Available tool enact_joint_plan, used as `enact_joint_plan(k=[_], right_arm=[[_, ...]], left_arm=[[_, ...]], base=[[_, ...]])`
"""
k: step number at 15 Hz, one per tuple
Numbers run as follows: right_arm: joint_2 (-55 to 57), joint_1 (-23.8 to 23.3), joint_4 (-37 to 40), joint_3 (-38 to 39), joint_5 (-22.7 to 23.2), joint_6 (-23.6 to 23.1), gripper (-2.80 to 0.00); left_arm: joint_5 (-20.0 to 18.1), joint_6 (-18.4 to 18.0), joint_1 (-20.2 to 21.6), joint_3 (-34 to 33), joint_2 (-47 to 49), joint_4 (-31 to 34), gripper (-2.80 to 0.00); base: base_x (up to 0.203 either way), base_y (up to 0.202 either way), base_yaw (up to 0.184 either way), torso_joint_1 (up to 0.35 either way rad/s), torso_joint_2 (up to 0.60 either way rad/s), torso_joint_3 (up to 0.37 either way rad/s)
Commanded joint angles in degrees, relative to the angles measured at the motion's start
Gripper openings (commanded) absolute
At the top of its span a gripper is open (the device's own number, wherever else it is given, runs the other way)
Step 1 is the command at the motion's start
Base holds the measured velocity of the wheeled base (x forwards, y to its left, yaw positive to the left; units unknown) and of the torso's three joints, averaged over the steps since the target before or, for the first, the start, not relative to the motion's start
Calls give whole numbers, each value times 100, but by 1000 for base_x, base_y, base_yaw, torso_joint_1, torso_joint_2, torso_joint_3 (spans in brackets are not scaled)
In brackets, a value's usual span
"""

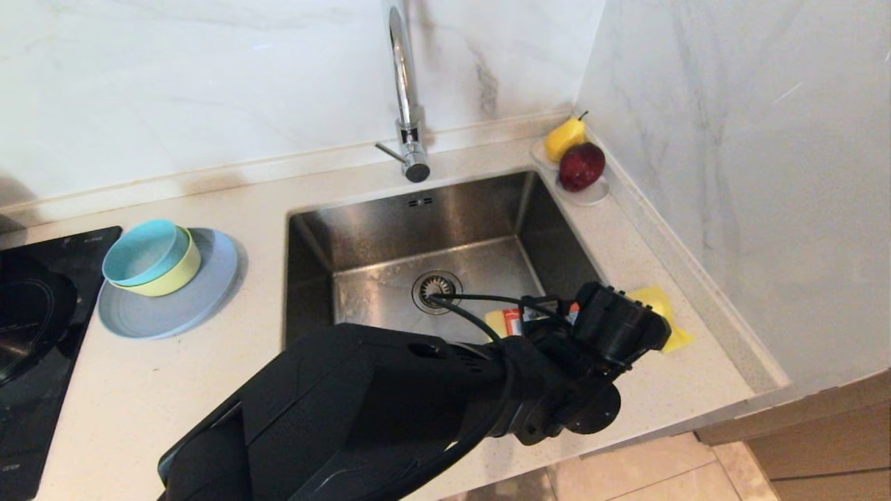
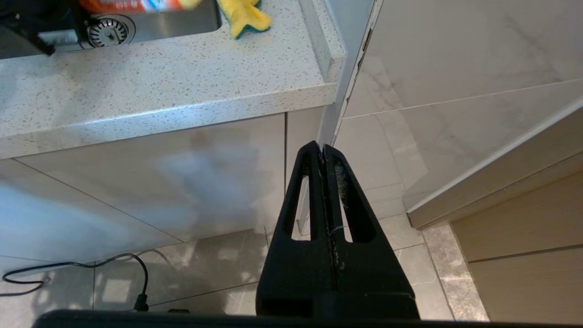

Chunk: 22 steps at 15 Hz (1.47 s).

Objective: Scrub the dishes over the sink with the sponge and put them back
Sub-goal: Squeeze it onto the sponge

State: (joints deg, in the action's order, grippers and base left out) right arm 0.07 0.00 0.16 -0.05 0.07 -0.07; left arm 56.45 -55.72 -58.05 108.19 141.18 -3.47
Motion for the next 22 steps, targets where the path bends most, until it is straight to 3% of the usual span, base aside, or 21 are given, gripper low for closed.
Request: enact_joint_plan(k=[1, 3, 5, 9, 22], right_arm=[[1, 0, 2, -4, 1, -1, -280], [1, 0, 2, -4, 5, -1, -280], [1, 0, 2, -4, 7, -1, -280], [1, 0, 2, -4, 4, -1, -280], [1, 0, 2, -4, 1, -1, -280]], left_arm=[[154, -30, 38, -7, 6, -226, -280], [266, -44, 66, 1, 30, -352, -280], [615, -536, 66, -7, 56, -898, -280], [599, -1028, 60, -8, -18, -1331, -280], [534, -940, 92, -43, -74, -1795, -280]], base=[[0, 0, 0, 0, 0, 0], [0, 0, 0, 0, 0, 0], [0, 0, 0, 0, 0, 0], [0, 0, 0, 0, 0, 0], [0, 0, 0, 0, 0, 0]])
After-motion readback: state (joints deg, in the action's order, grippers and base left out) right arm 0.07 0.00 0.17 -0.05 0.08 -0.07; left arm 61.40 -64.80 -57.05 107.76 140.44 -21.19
